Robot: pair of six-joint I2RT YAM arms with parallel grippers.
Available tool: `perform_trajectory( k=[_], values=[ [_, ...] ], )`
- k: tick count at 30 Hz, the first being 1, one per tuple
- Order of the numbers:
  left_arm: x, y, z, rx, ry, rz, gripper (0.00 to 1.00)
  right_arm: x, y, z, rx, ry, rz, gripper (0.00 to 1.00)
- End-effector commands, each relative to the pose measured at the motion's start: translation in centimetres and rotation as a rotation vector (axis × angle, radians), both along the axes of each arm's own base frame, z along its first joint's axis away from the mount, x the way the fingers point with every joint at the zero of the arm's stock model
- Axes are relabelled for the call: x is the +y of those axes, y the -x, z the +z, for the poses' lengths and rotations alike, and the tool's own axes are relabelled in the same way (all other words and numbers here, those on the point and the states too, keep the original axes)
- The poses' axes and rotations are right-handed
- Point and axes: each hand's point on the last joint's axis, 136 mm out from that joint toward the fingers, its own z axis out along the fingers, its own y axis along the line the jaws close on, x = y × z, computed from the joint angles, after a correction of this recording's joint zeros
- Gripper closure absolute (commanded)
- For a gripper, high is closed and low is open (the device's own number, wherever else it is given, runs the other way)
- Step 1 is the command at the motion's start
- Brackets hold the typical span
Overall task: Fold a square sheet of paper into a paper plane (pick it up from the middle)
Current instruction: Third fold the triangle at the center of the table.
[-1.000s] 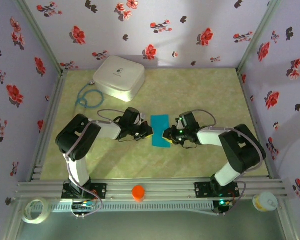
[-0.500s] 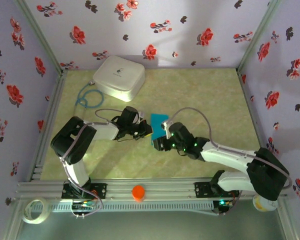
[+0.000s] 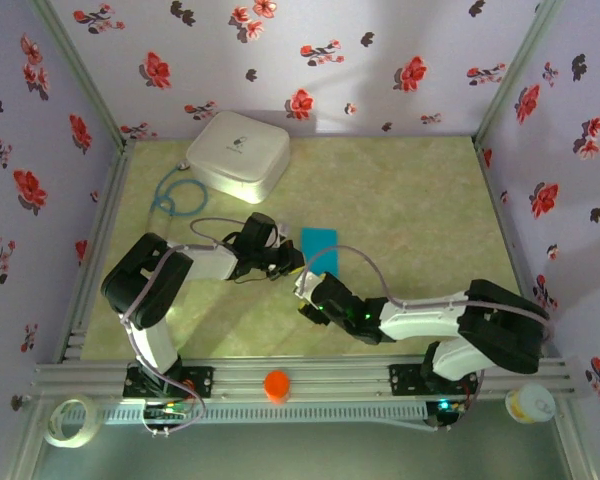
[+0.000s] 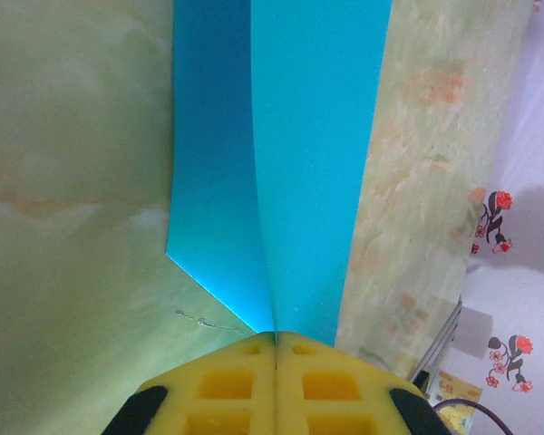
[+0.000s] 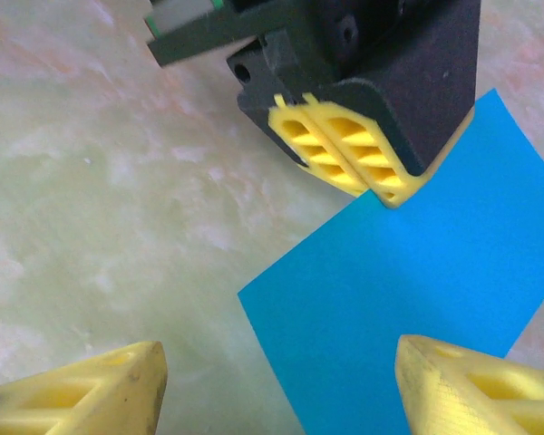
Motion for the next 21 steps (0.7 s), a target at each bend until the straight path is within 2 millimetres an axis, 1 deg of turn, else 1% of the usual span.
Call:
perform_trajectory(
  k=[1, 6, 11, 16, 21],
  values=[
    [0.29, 0.34, 0.23, 0.013, 0.006, -0.002, 1.0, 0.42, -1.54, 1.34, -0.115, 0.033, -0.031, 0.33],
    [0.3, 0.35, 0.17, 0.015, 0.006, -0.002, 1.0, 0.71, -1.63, 1.26, -0.12, 0.03, -0.034, 0.39],
    [0.33, 0.33, 0.06, 0.017, 0.004, 0.0, 1.0, 0.58, -1.61, 1.16, -0.113, 0.03, -0.042, 0.48],
    [0.32, 0.34, 0.02, 0.018, 0.003, -0.002, 1.0, 0.81, -1.18, 0.91, -0.083, 0.027, -0.024, 0.55],
    [0.34, 0.37, 0.03, 0.019, 0.003, -0.001, 1.0, 0.53, -1.4, 1.02, -0.092, 0.03, -0.045, 0.61]
  ],
)
